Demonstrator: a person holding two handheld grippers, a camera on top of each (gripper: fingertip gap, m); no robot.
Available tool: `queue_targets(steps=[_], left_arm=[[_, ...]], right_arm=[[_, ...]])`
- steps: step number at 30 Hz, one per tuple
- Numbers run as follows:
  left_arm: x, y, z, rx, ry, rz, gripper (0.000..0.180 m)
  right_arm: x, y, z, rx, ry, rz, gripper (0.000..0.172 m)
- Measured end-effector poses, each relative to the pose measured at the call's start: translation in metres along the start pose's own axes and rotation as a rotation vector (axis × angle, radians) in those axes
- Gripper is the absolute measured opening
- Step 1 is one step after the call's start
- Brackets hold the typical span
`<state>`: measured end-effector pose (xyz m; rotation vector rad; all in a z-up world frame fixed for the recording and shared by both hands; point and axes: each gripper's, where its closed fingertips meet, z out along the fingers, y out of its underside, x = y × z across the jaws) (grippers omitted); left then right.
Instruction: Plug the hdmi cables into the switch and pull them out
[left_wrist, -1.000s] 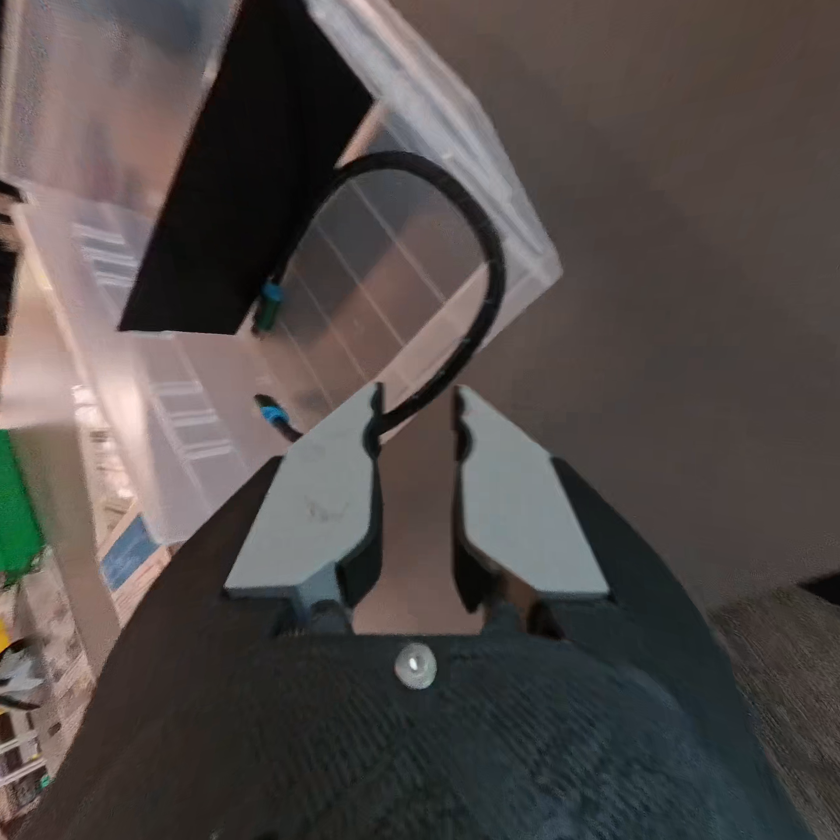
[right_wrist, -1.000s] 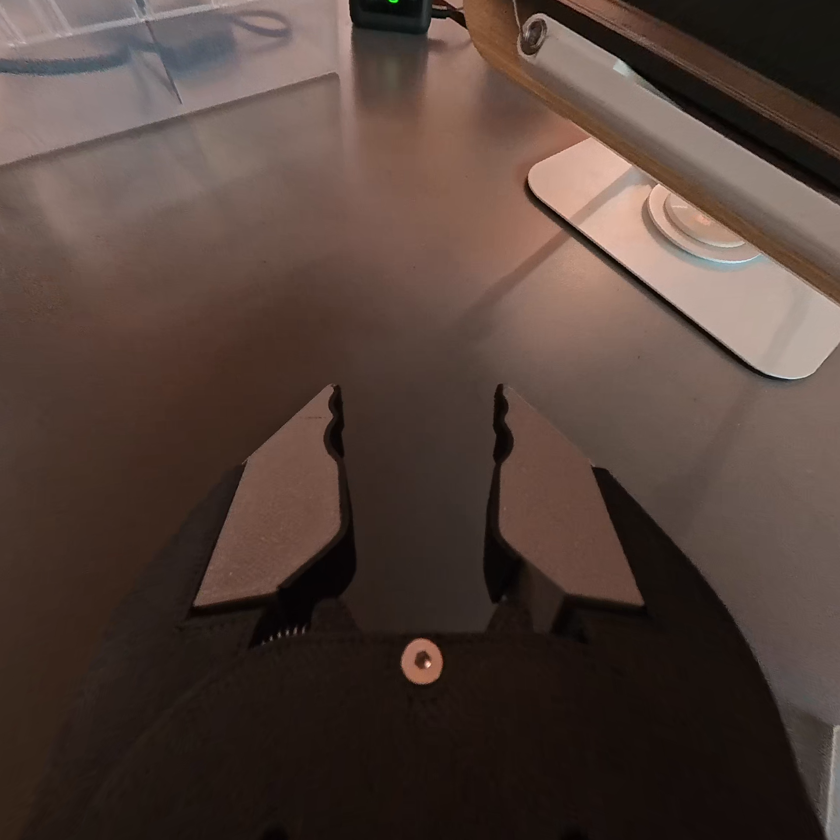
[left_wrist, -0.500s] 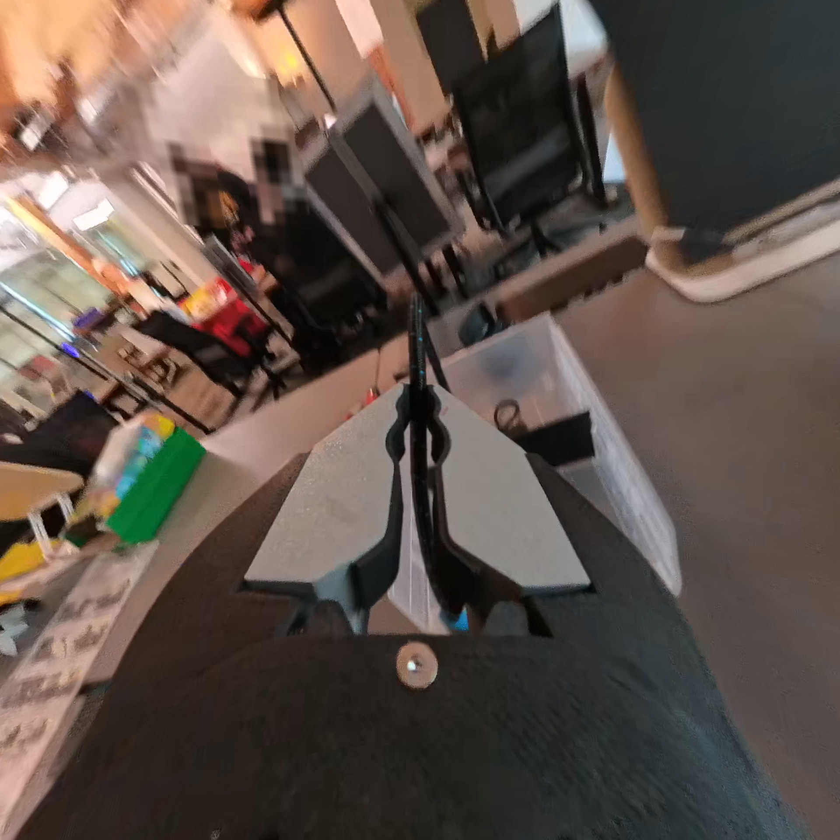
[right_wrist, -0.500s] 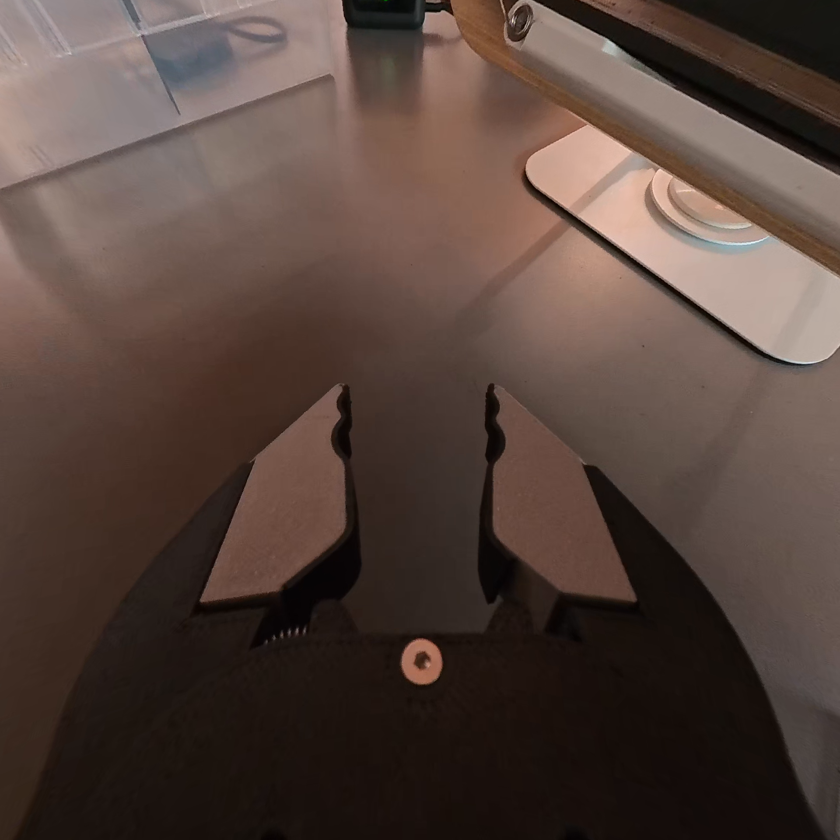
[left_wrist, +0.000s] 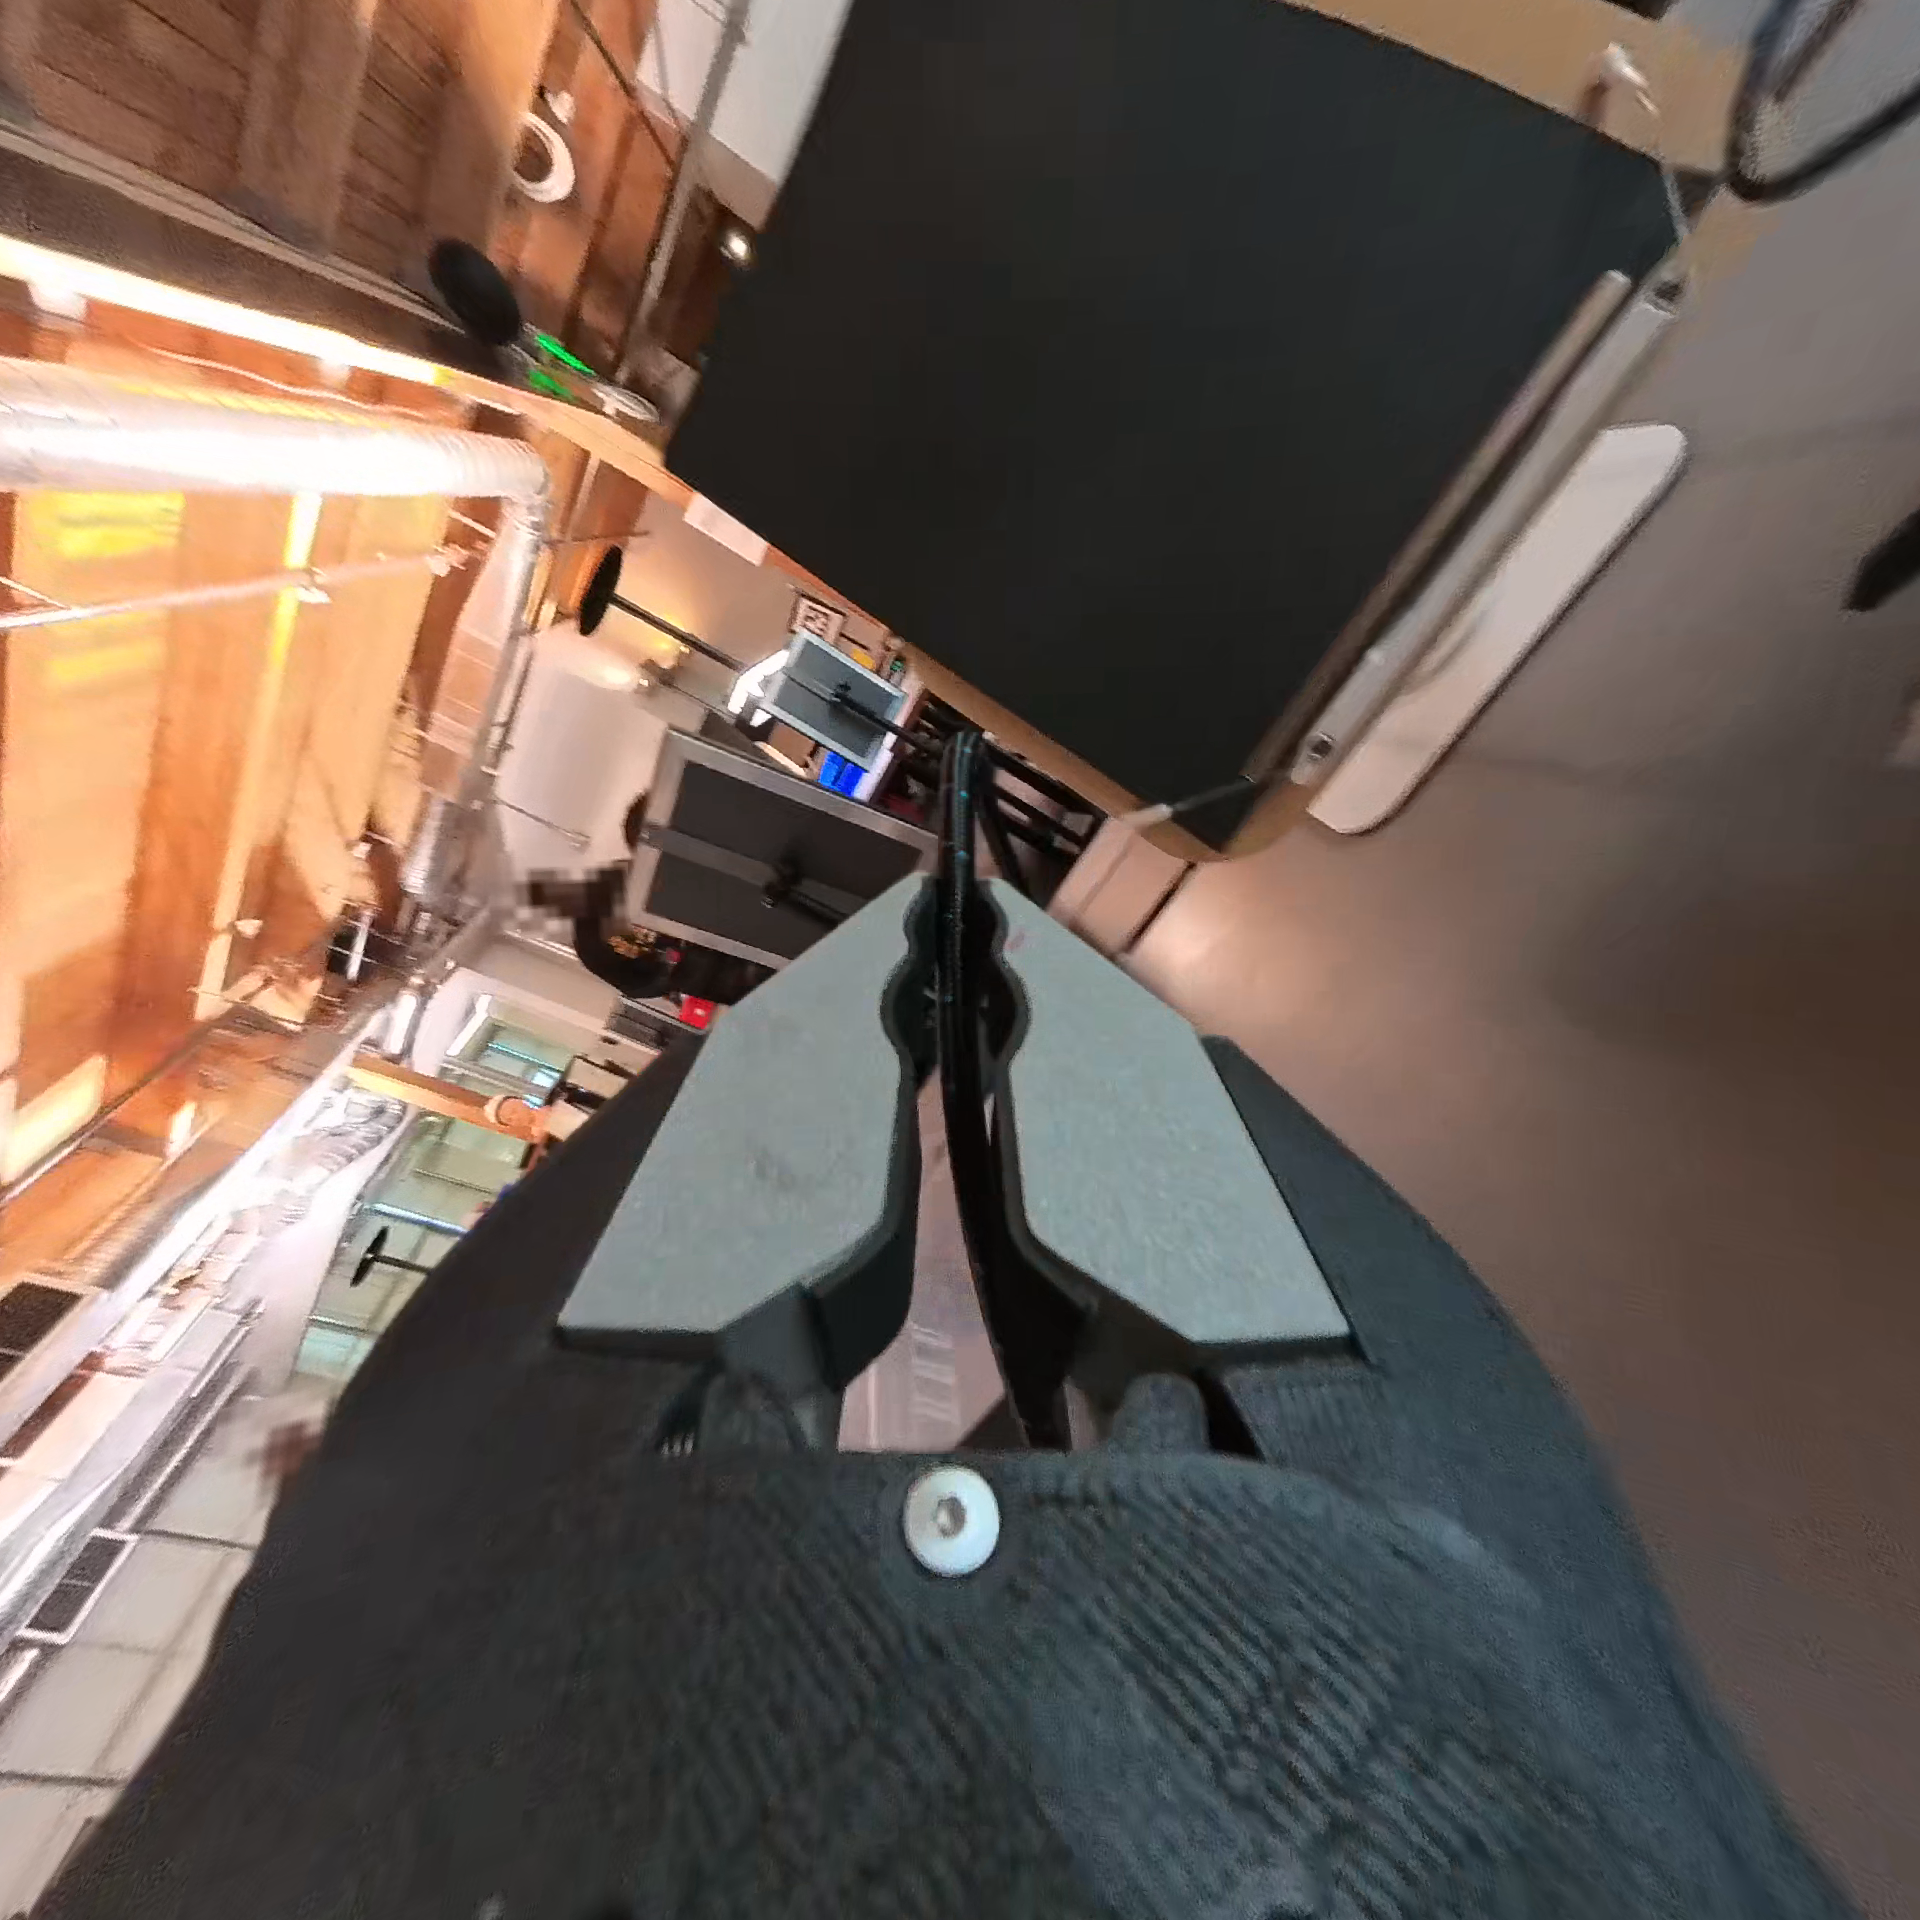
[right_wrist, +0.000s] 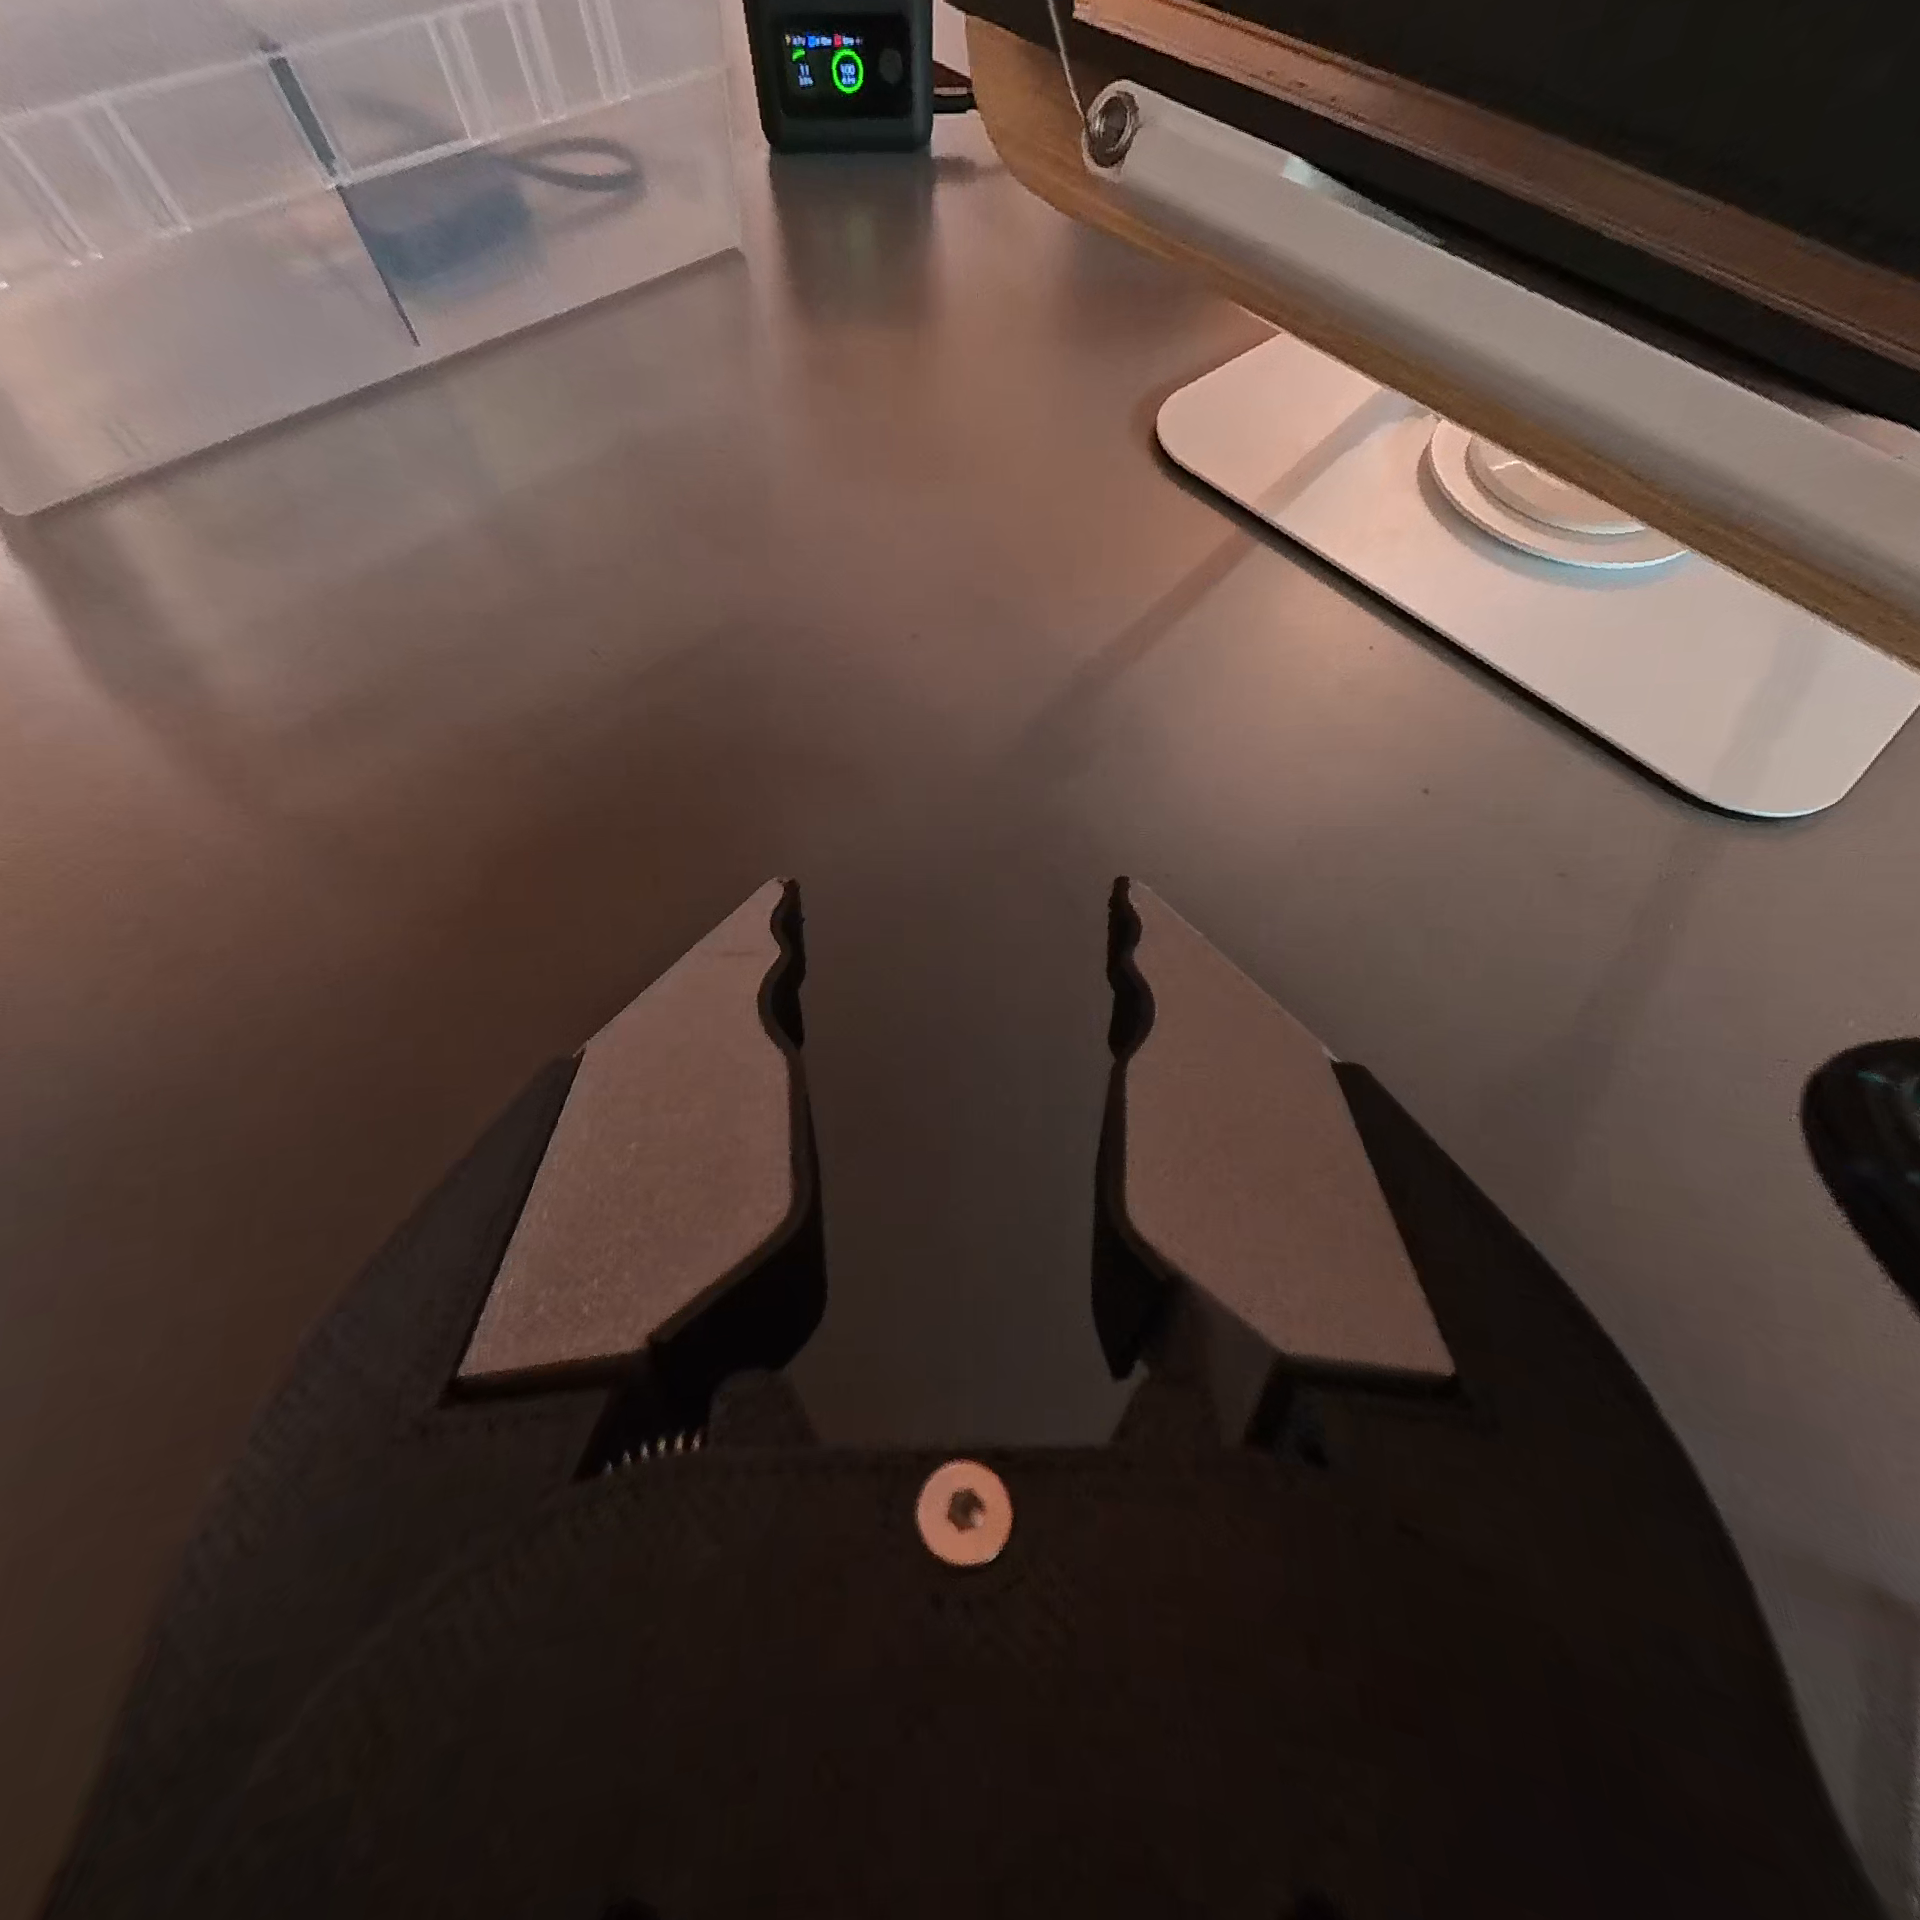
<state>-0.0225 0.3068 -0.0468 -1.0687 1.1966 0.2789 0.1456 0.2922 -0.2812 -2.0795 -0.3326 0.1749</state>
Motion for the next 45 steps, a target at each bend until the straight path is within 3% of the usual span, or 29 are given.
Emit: queue_targets(steps=[4,6,9,14,17,22,26,31,36,40,45], left_arm=[[-0.051,-0.029,0.001,0.072,-0.184,0.037,0.003],[-0.054,-0.035,0.006,0.079,-0.16,0.005,0.003],[-0.031,-0.035,0.017,0.082,-0.063,-0.023,0.003],[0.048,-0.012,0.027,-0.014,-0.038,0.268,0.004],[0.121,-0.003,0.021,-0.023,0.131,0.249,0.004],[0.221,-0.015,-0.024,-0.003,0.521,0.008,0.007],[0.243,-0.028,-0.055,-0.014,0.729,-0.132,0.042],[0.229,-0.029,-0.073,-0.038,0.862,-0.31,0.062],[0.158,-0.005,-0.054,-0.047,0.716,-0.423,0.055],[0.079,0.044,-0.021,-0.147,0.582,-0.49,0.055],[0.021,0.129,0.036,-0.365,0.504,-0.559,0.061]], right_arm=[[0.004,-0.001,0.001,0.001,0.009,0.002,0.056],[0.005,-0.001,0.001,0.0,0.012,0.007,0.056],[0.007,-0.002,0.0,0.008,0.021,0.01,0.057],[0.014,-0.004,-0.004,0.022,0.037,0.03,0.057],[0.017,-0.004,-0.005,0.025,0.043,0.046,0.057],[0.024,-0.004,-0.008,0.032,0.055,0.073,0.058],[0.025,0.0,-0.005,0.015,0.048,0.095,0.061],[0.024,0.002,-0.004,0.0,0.054,0.079,0.062],[0.022,0.003,-0.005,0.0,0.056,0.075,0.063],[0.021,0.004,-0.004,-0.009,0.055,0.069,0.064],[0.02,0.006,-0.002,-0.026,0.069,0.061,0.064]])
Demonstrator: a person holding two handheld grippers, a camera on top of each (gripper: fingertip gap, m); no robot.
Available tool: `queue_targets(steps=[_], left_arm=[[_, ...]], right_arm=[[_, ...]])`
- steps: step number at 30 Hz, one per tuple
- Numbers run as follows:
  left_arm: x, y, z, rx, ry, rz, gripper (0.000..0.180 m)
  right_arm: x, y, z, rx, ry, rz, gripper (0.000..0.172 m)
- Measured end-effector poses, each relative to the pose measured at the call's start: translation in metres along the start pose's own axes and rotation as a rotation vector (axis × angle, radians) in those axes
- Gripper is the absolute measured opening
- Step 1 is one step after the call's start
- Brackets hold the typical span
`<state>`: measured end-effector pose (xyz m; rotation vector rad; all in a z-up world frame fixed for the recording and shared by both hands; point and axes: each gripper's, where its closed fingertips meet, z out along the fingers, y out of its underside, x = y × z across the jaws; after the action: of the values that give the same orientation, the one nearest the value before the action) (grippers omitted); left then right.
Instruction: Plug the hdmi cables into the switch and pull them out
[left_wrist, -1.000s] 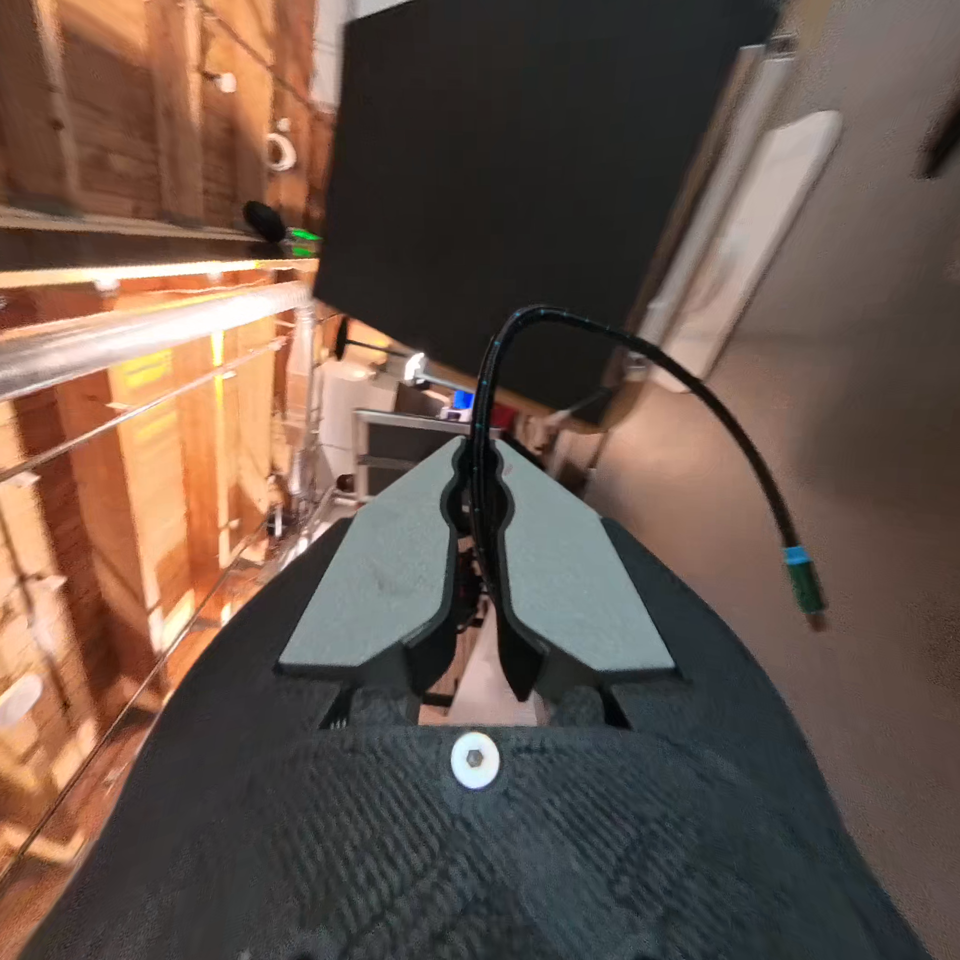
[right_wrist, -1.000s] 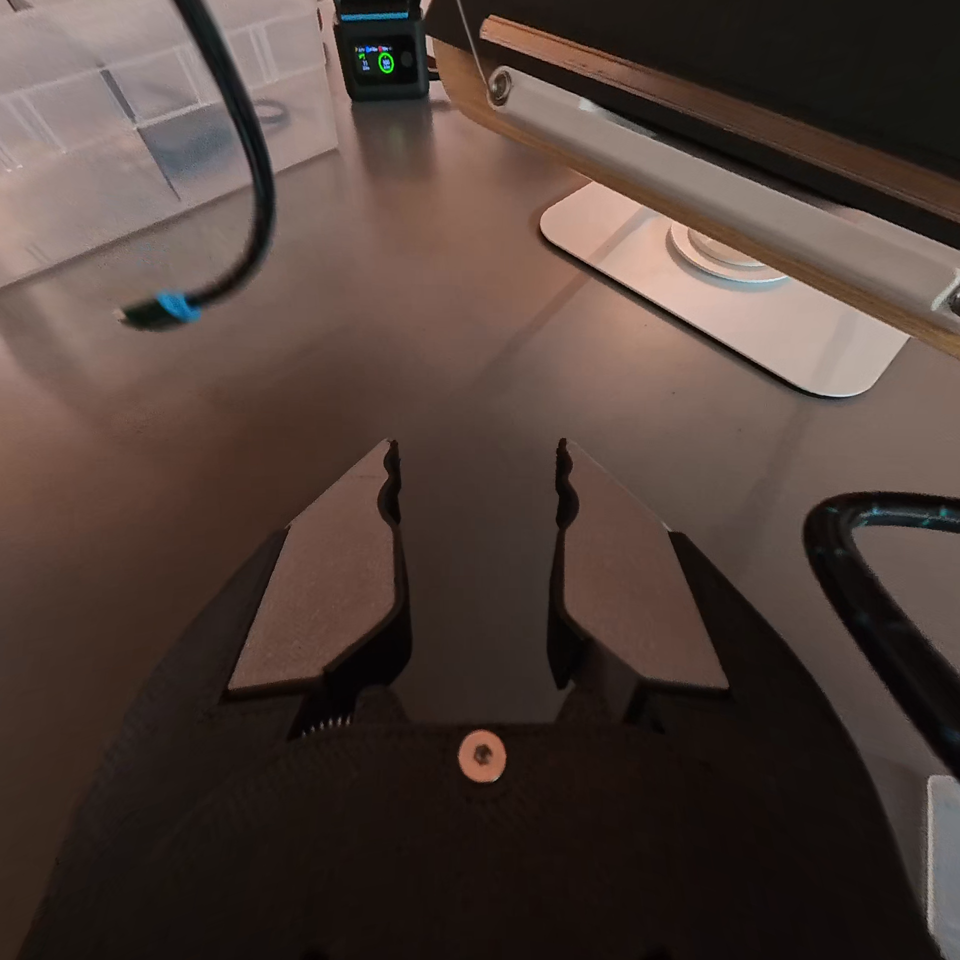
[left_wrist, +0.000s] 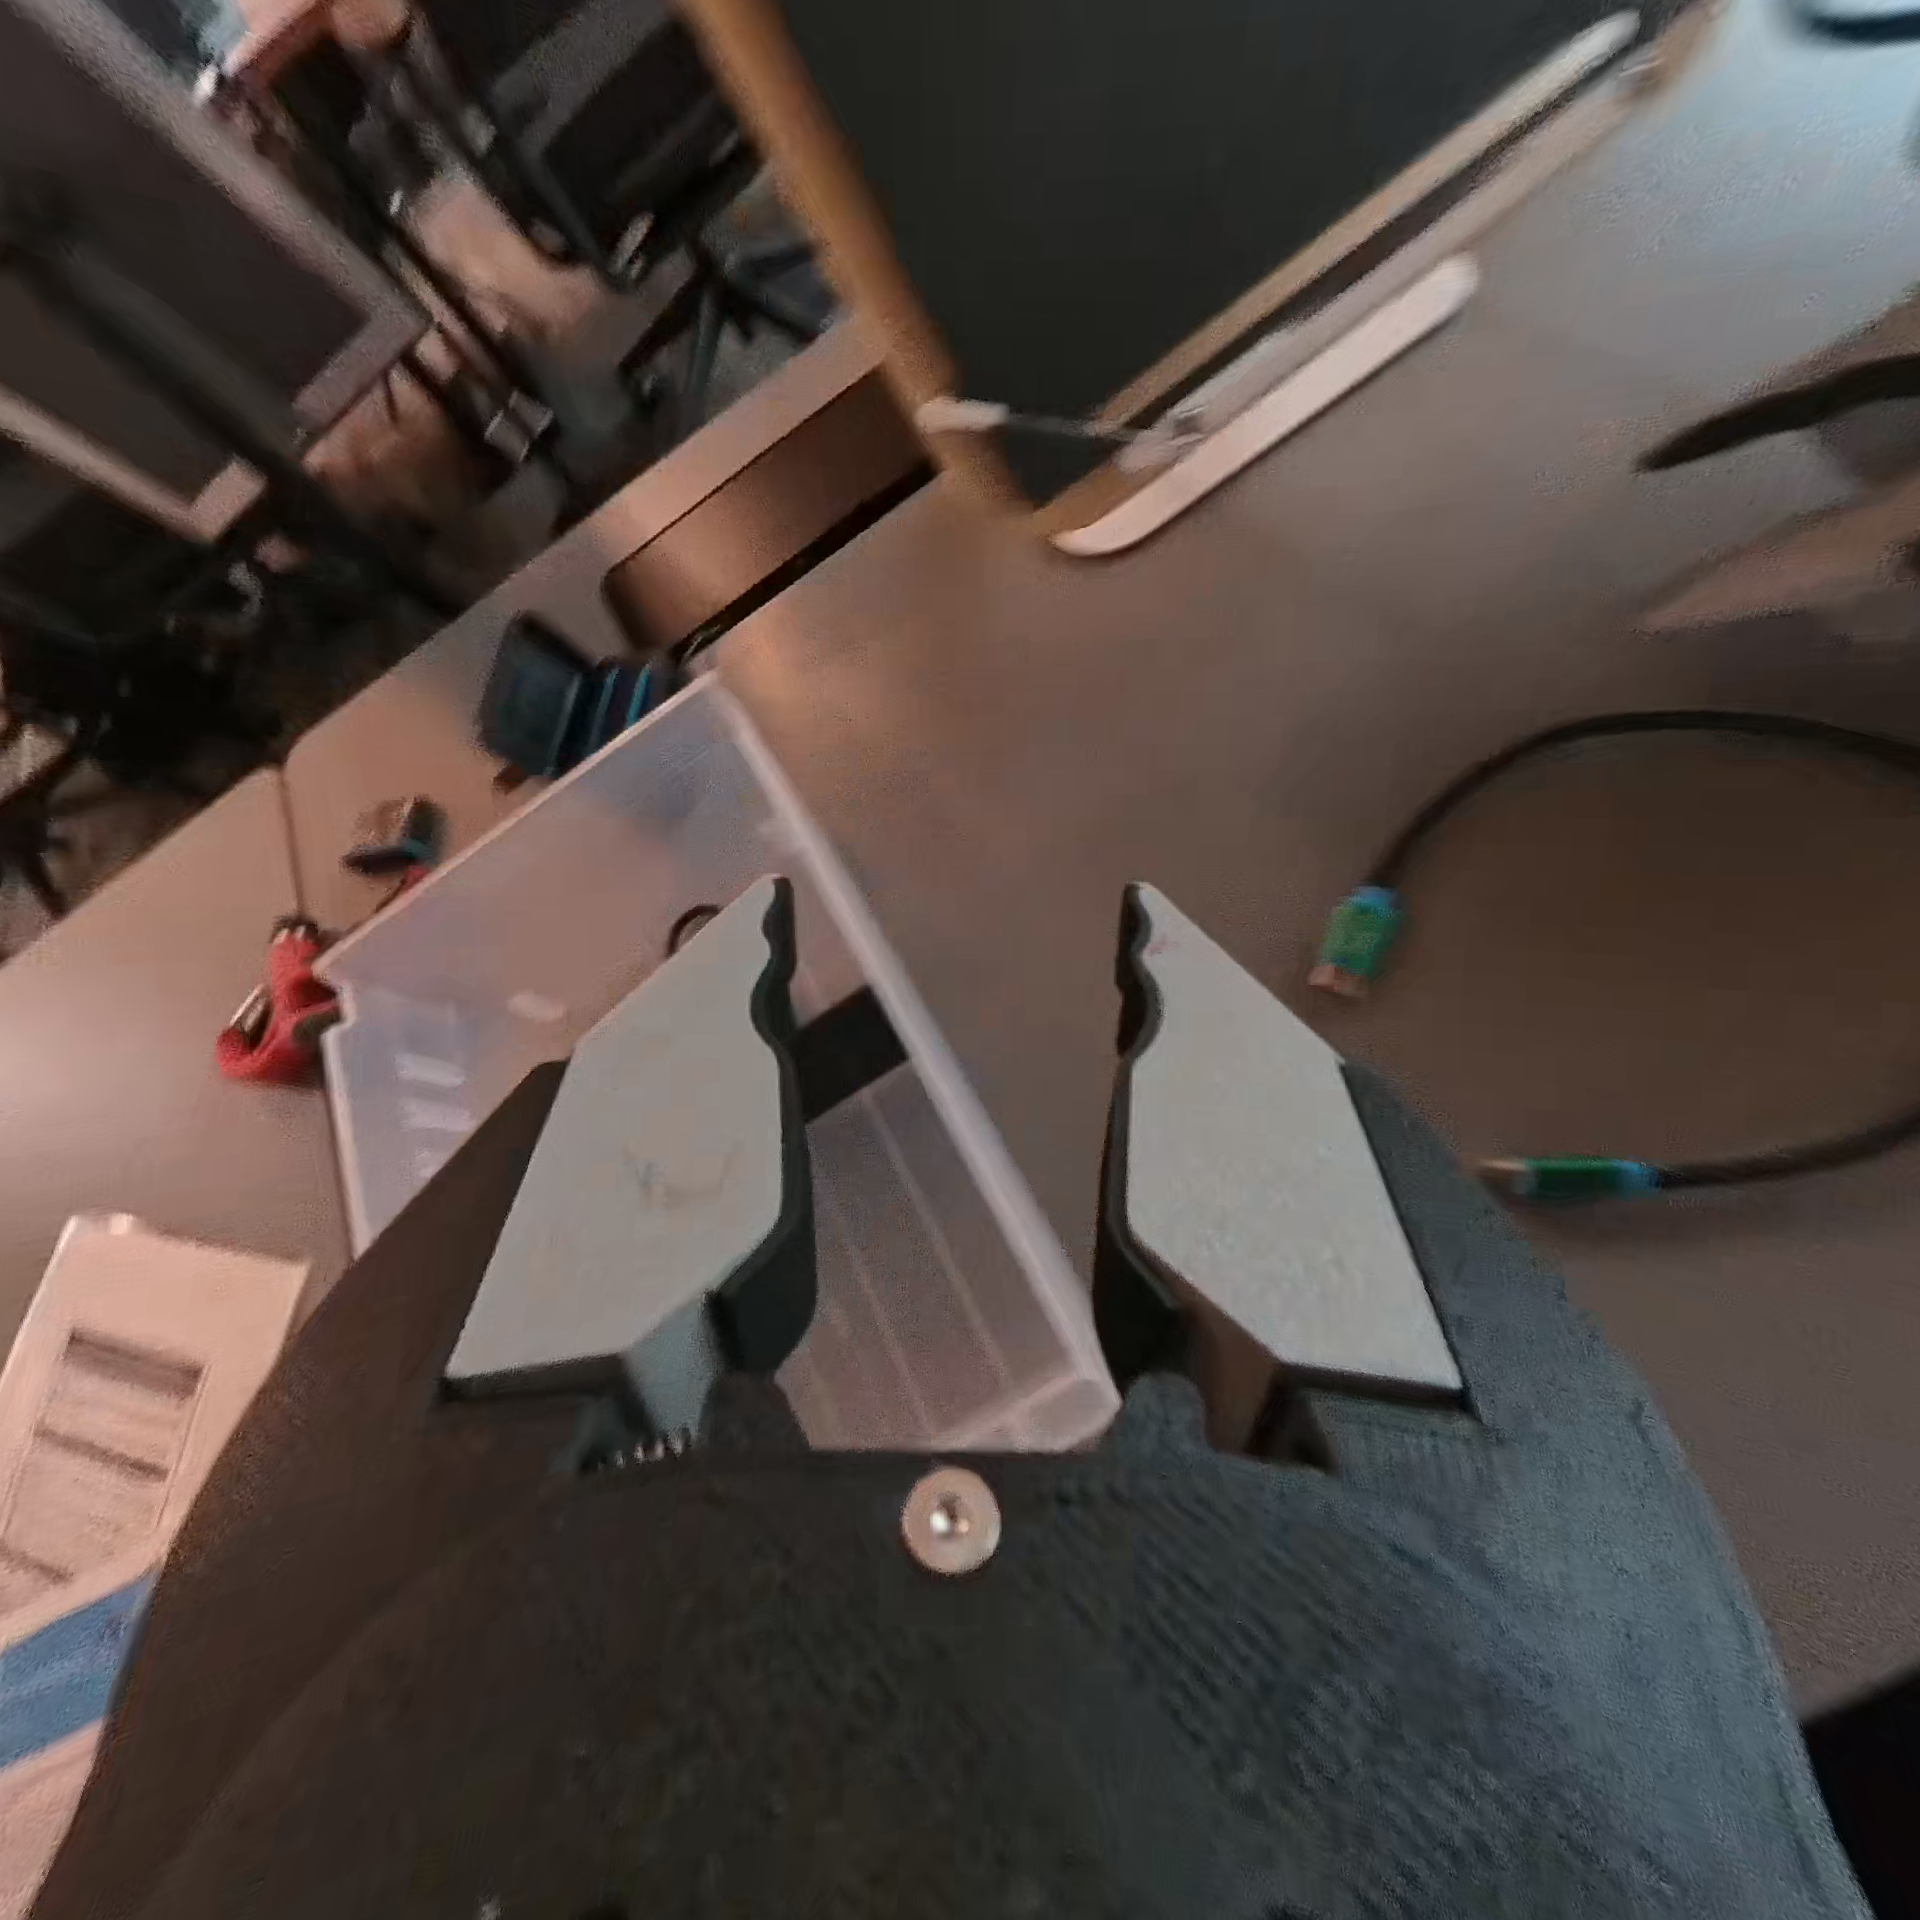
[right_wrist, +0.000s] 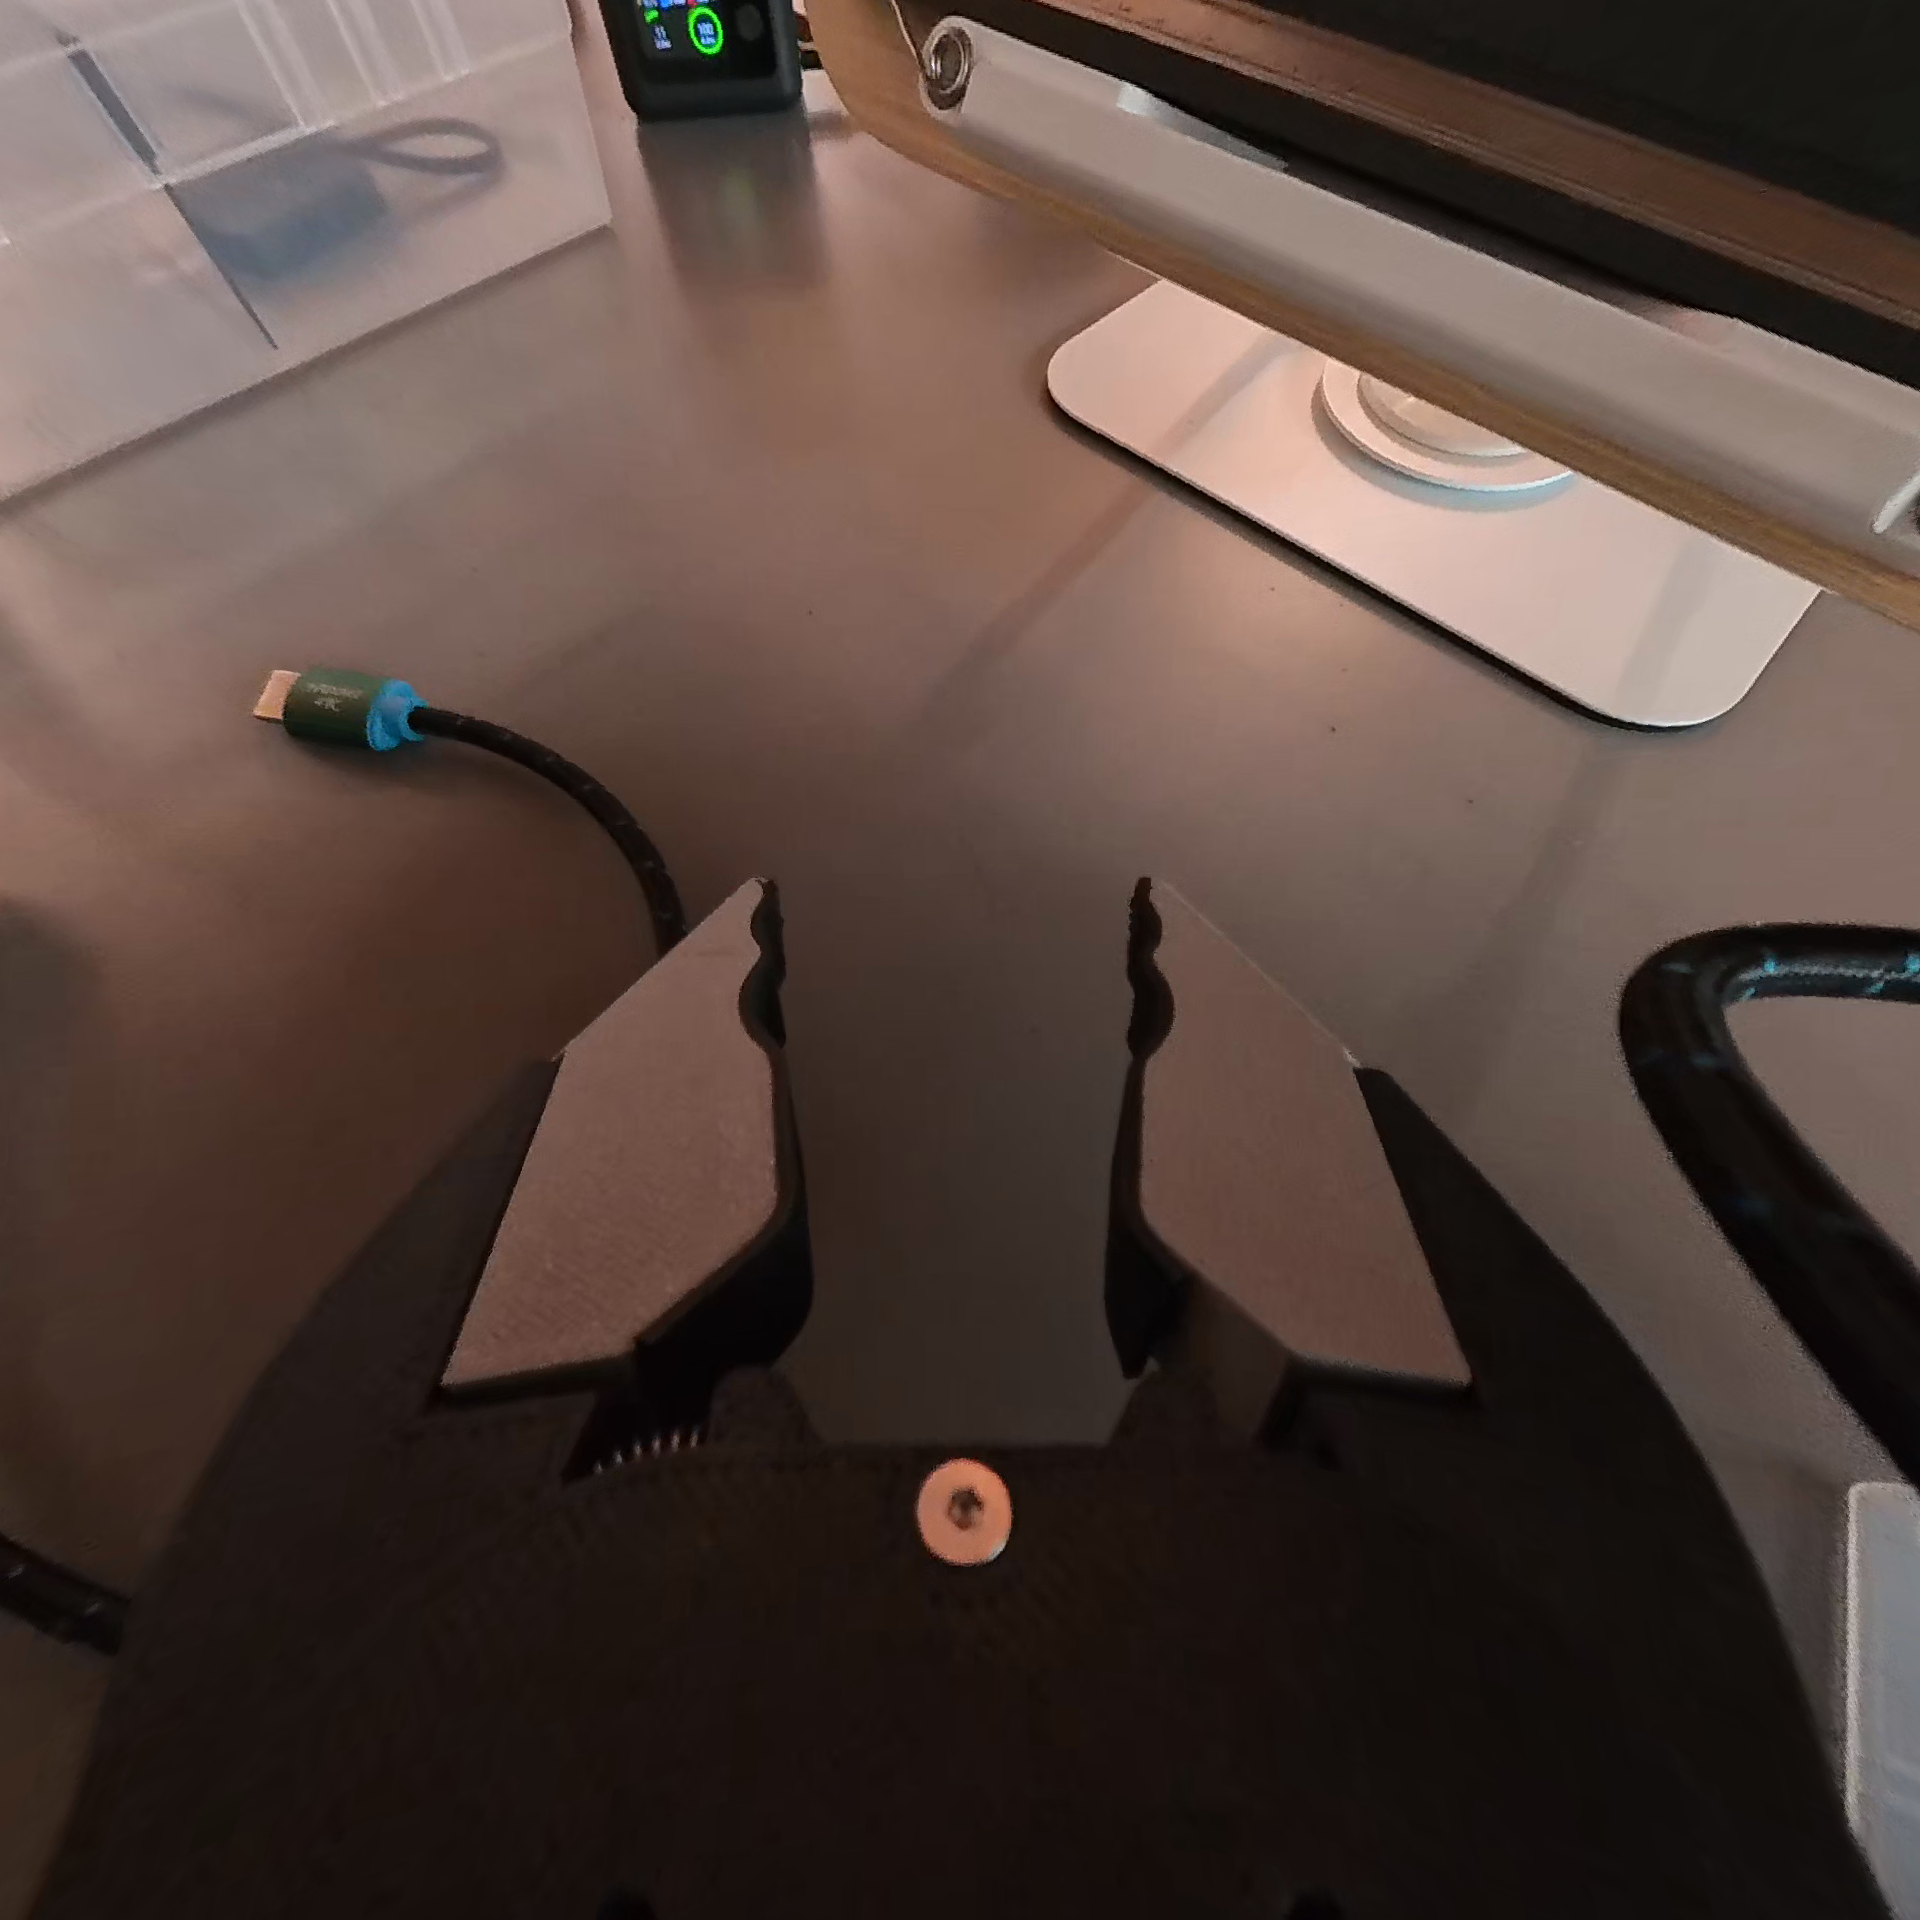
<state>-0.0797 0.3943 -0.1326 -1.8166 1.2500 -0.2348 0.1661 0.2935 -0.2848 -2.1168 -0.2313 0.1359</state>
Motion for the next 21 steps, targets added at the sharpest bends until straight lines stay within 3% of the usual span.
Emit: queue_targets(steps=[7,13,15,21], left_arm=[[-0.077,0.057,0.08,-0.273,0.02,-0.078,0.052],[-0.098,0.104,0.137,-0.497,0.107,-0.073,0.056],[-0.105,0.109,0.151,-0.533,0.126,-0.087,0.049],[-0.102,0.143,0.172,-0.745,0.251,-0.087,0.055]], right_arm=[[-0.006,0.004,0.003,-0.027,-0.024,-0.007,0.064],[-0.01,0.008,0.009,-0.071,-0.03,-0.021,0.065],[-0.011,0.008,0.01,-0.072,-0.036,-0.02,0.065],[-0.014,0.008,0.012,-0.085,-0.063,-0.006,0.065]])
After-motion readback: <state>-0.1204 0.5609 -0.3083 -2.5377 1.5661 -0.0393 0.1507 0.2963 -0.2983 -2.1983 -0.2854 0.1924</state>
